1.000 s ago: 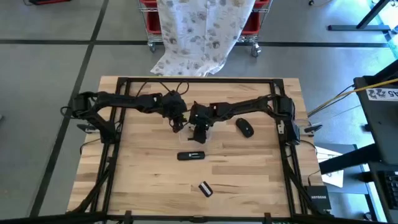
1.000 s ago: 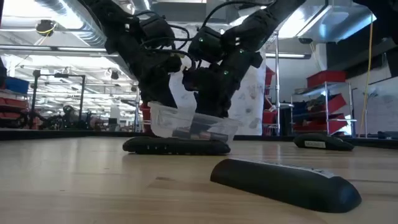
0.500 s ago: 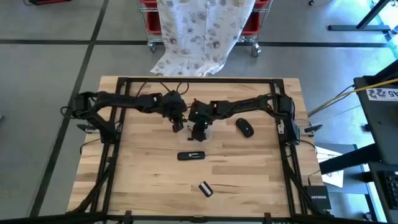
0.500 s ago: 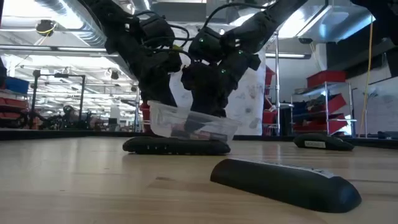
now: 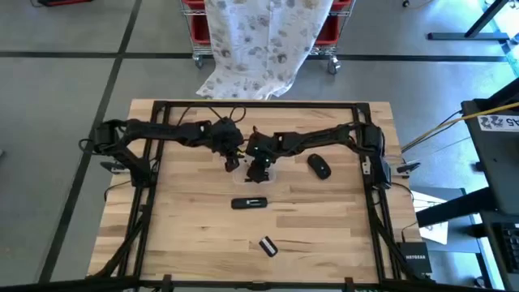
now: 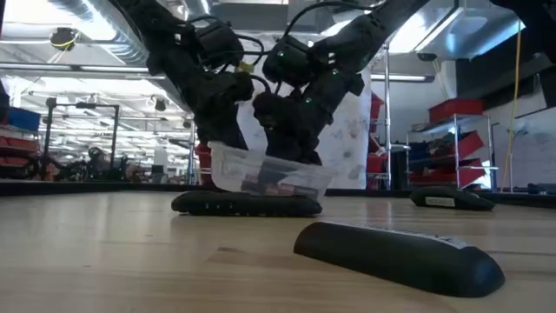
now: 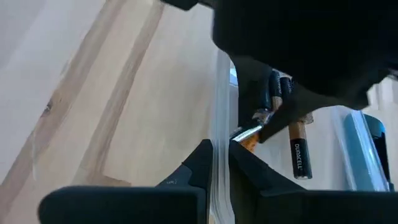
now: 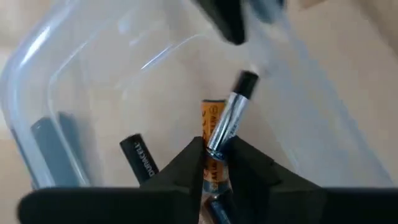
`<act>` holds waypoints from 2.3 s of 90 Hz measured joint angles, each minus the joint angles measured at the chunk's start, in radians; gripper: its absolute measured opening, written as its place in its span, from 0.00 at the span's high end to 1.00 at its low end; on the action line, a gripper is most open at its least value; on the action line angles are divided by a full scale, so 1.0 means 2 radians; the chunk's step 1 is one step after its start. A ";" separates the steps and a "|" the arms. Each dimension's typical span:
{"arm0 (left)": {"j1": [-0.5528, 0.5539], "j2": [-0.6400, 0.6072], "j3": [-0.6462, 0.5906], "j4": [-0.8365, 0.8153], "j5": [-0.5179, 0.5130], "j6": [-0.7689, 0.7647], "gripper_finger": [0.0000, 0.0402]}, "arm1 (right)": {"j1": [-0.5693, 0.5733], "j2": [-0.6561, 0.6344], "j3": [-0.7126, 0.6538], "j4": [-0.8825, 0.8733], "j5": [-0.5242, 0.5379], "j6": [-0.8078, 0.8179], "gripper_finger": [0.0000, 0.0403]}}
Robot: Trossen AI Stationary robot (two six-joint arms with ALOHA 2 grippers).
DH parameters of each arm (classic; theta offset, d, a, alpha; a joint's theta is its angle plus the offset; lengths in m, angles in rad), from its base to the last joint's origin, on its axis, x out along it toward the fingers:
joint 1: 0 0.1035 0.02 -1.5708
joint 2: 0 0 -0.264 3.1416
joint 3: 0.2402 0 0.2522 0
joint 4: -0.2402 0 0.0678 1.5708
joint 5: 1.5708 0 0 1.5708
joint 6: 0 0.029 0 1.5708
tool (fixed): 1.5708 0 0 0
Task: Insert battery
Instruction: Insert the silver battery into the remote
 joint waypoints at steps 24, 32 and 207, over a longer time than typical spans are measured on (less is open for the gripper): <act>0.000 0.000 0.000 -0.001 0.000 0.000 0.97 | 0.000 0.000 0.000 0.000 0.010 0.008 0.91; 0.000 0.000 0.000 -0.002 0.000 0.000 0.97 | 0.000 0.000 0.001 0.000 0.010 0.008 0.94; 0.049 0.000 0.000 -0.047 -0.069 -0.044 0.87 | 0.064 -0.178 0.001 -0.190 -0.041 -0.024 0.99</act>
